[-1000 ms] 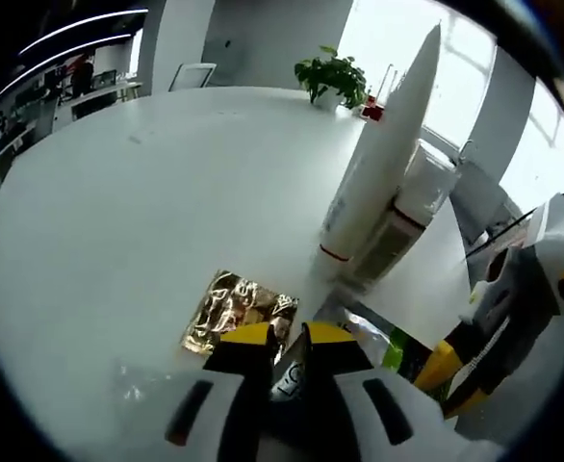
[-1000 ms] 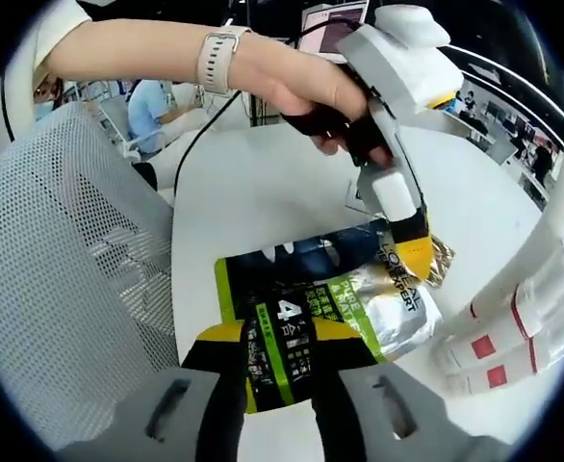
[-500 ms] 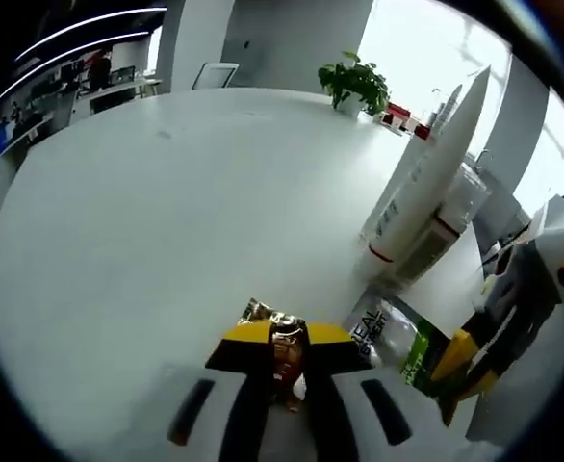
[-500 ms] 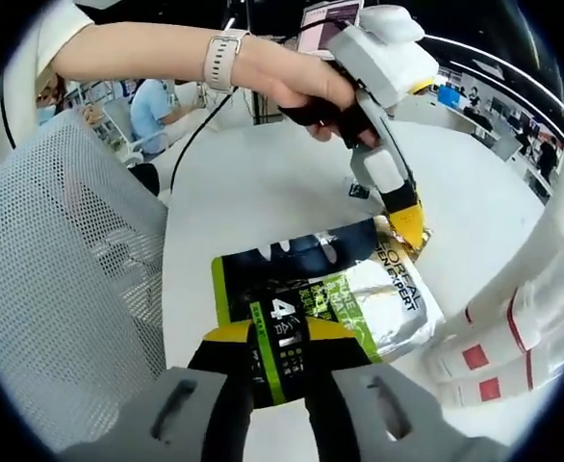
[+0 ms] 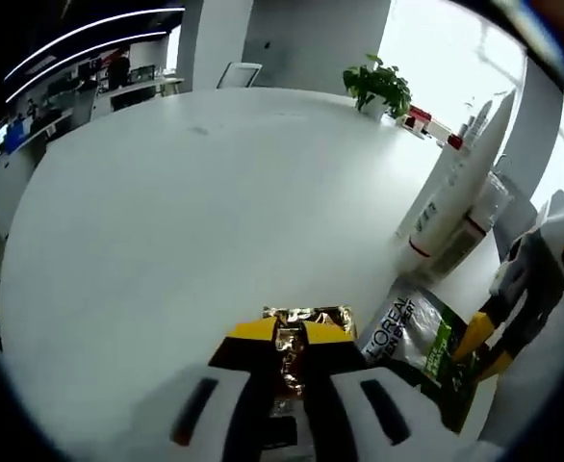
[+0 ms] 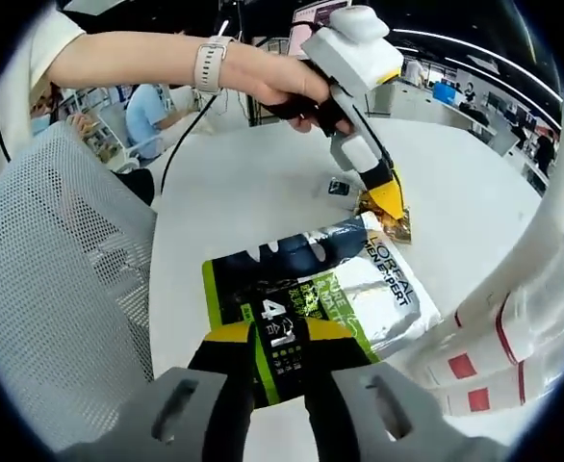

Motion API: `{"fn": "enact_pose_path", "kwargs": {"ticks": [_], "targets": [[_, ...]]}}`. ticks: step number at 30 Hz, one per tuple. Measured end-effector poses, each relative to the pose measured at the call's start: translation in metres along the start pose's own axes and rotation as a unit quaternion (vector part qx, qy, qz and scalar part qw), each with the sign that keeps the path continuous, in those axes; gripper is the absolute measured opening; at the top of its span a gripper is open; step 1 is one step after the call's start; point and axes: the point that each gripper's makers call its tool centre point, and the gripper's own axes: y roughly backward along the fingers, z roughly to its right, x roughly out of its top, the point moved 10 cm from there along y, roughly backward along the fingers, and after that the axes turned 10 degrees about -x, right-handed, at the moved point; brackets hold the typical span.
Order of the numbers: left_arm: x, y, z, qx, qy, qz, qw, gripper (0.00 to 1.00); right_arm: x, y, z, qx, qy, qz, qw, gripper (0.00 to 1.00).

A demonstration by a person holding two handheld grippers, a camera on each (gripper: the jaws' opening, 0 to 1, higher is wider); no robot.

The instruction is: Arrange the skincare products in the storage area until every visible bottle or jar stands upright without overlapping.

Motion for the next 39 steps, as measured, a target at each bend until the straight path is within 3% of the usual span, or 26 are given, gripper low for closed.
{"fn": "enact_pose_path", "kwargs": {"ticks": [5, 12, 18, 25, 30, 39], "targets": [[0.001, 0.004, -0.006, 0.010, 0.005, 0.001, 0.9999, 0.06, 0.001, -0.002, 0.003, -0.003, -0.004, 0.001, 1.0000, 0.19], [0.001, 0.012, -0.037, 0.038, 0.010, 0.006, 0.9992, 0.09, 0.002, -0.004, 0.009, -0.005, -0.005, 0.002, 1.0000, 0.19], [0.001, 0.017, -0.044, 0.053, 0.013, 0.005, 0.9985, 0.10, 0.005, -0.007, 0.015, -0.020, -0.007, 0.001, 0.9998, 0.19], [0.006, 0.020, -0.024, 0.041, 0.001, 0.010, 0.9991, 0.10, 0.007, -0.004, 0.014, -0.034, -0.001, 0.004, 0.9994, 0.22], [0.010, 0.022, -0.012, 0.019, -0.015, 0.016, 0.9996, 0.11, 0.011, 0.002, 0.009, -0.025, -0.012, 0.015, 0.9995, 0.25], [-0.002, 0.021, 0.049, -0.055, -0.075, -0.040, 0.9949, 0.12, 0.006, 0.010, -0.009, -0.021, 0.013, -0.002, 0.9997, 0.30]]}}
